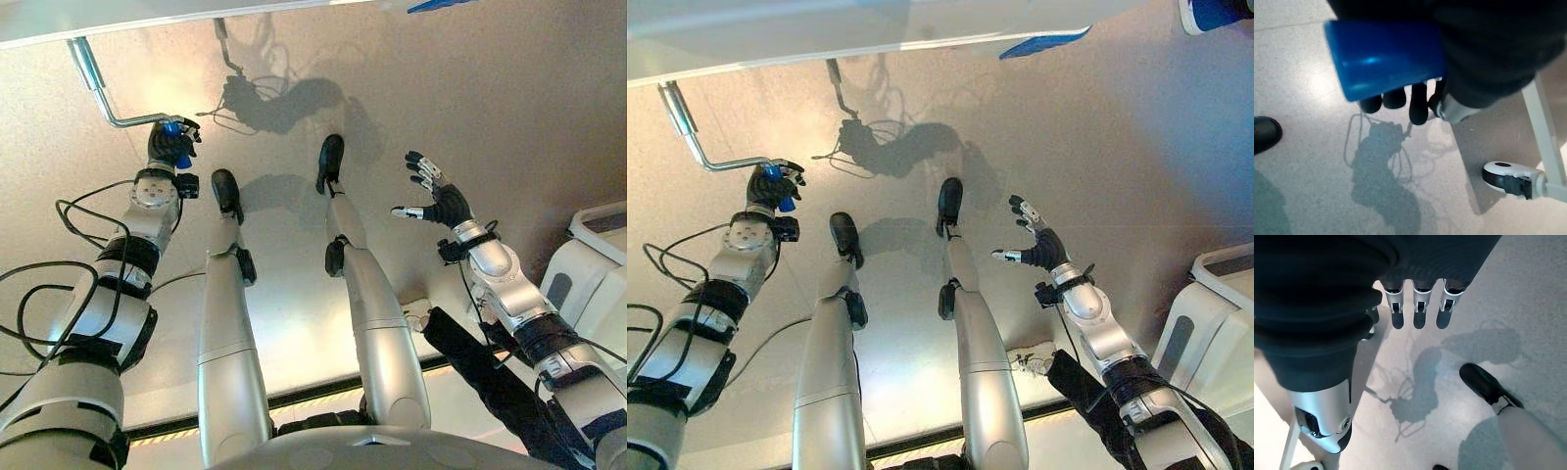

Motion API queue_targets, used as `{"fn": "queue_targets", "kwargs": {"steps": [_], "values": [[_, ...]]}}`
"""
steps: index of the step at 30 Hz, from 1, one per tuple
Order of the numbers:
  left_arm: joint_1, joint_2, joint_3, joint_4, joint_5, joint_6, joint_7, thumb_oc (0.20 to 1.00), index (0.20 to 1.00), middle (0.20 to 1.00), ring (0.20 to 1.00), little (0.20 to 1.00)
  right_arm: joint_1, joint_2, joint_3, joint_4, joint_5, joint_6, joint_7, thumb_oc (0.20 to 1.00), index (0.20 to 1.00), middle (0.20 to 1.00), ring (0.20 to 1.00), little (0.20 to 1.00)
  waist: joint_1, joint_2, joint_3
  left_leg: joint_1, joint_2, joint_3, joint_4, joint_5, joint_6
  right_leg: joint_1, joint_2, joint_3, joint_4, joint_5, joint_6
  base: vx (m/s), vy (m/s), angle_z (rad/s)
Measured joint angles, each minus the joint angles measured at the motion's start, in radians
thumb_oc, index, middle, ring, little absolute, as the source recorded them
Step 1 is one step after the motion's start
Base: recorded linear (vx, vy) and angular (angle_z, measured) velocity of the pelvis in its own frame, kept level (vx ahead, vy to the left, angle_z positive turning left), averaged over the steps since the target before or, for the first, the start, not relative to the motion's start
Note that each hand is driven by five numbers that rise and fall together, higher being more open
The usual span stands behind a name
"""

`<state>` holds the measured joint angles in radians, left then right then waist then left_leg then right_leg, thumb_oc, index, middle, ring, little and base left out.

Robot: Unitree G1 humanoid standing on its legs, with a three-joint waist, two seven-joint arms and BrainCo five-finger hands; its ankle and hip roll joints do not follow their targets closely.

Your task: Raise the hospital bed

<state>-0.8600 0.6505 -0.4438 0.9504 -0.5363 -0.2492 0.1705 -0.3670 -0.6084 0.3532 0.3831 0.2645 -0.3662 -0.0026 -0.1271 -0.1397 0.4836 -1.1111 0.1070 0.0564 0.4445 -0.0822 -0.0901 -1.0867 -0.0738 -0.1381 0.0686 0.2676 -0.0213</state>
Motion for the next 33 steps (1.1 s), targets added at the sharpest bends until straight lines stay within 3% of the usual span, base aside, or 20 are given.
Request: {"fn": "queue_targets", "kwargs": {"steps": [6, 17, 20, 26, 27, 33], "values": [[0.054, 0.035, -0.011, -0.121, -0.007, 0.0, -0.006, 0.2, 0.2, 0.2, 0.2, 0.2, 0.001, 0.0, -0.001, 0.011, 0.0, 0.0, 0.0, 1.0, 1.0, 1.0, 1.0, 1.0, 0.002, -0.001, 0.003, 0.001, -0.003, 0.002, -0.002, 0.0, 0.0, 0.0, -0.001, 0.002, 0.0, 0.0, 0.0, 0.0, 0.0, 0.0], [0.299, 0.222, 0.01, -0.565, -0.1, -0.012, -0.088, 0.2, 0.2, 0.2, 0.2, 0.2, 0.058, -0.021, -0.031, -0.01, -0.02, 0.002, 0.019, 1.0, 1.0, 1.0, 1.0, 1.0, 0.028, 0.003, 0.02, 0.02, -0.003, 0.021, -0.007, 0.001, 0.001, -0.003, -0.002, 0.02, 0.014, -0.001, 0.001, 0.0, -0.002, -0.01], [0.397, 0.284, 0.058, -0.706, -0.141, -0.012, -0.133, 0.2, 0.2, 0.2, 0.2, 0.2, 0.085, -0.038, -0.056, -0.015, -0.027, 0.003, 0.022, 1.0, 1.0, 1.0, 1.0, 1.0, 0.035, 0.011, 0.025, 0.019, -0.003, 0.02, -0.008, 0.004, 0.0, -0.003, -0.002, 0.019, 0.015, -0.001, 0.002, 0.0, 0.0, 0.0], [0.547, 0.309, 0.177, -0.861, -0.19, -0.019, -0.188, 0.2, 0.2, 0.2, 0.2, 0.2, 0.1, -0.041, -0.083, -0.027, -0.038, 0.004, 0.035, 1.0, 1.0, 1.0, 1.0, 1.0, 0.044, 0.025, 0.034, 0.02, -0.002, 0.02, -0.008, 0.005, -0.001, -0.003, -0.001, 0.019, 0.02, -0.001, 0.001, 0.0, 0.0, 0.0], [0.616, 0.314, 0.235, -0.918, -0.198, -0.024, -0.202, 0.2, 0.2, 0.2, 0.2, 0.2, 0.12, -0.044, -0.103, -0.045, -0.039, 0.004, 0.039, 1.0, 1.0, 1.0, 1.0, 1.0, 0.051, 0.032, 0.038, 0.022, -0.002, 0.02, -0.008, 0.005, -0.001, -0.003, -0.001, 0.02, 0.021, -0.002, 0.001, 0.0, 0.0, 0.0], [0.719, 0.336, 0.324, -0.975, -0.225, -0.035, -0.221, 0.2, 0.2, 0.2, 0.2, 0.2, 0.154, -0.072, -0.114, -0.063, -0.04, 0.005, 0.05, 1.0, 1.0, 1.0, 1.0, 1.0, 0.074, 0.039, 0.041, 0.035, -0.004, 0.019, -0.013, 0.009, -0.004, -0.001, -0.003, 0.022, 0.039, -0.012, 0.002, 0.0, 0.0, 0.0]]}}
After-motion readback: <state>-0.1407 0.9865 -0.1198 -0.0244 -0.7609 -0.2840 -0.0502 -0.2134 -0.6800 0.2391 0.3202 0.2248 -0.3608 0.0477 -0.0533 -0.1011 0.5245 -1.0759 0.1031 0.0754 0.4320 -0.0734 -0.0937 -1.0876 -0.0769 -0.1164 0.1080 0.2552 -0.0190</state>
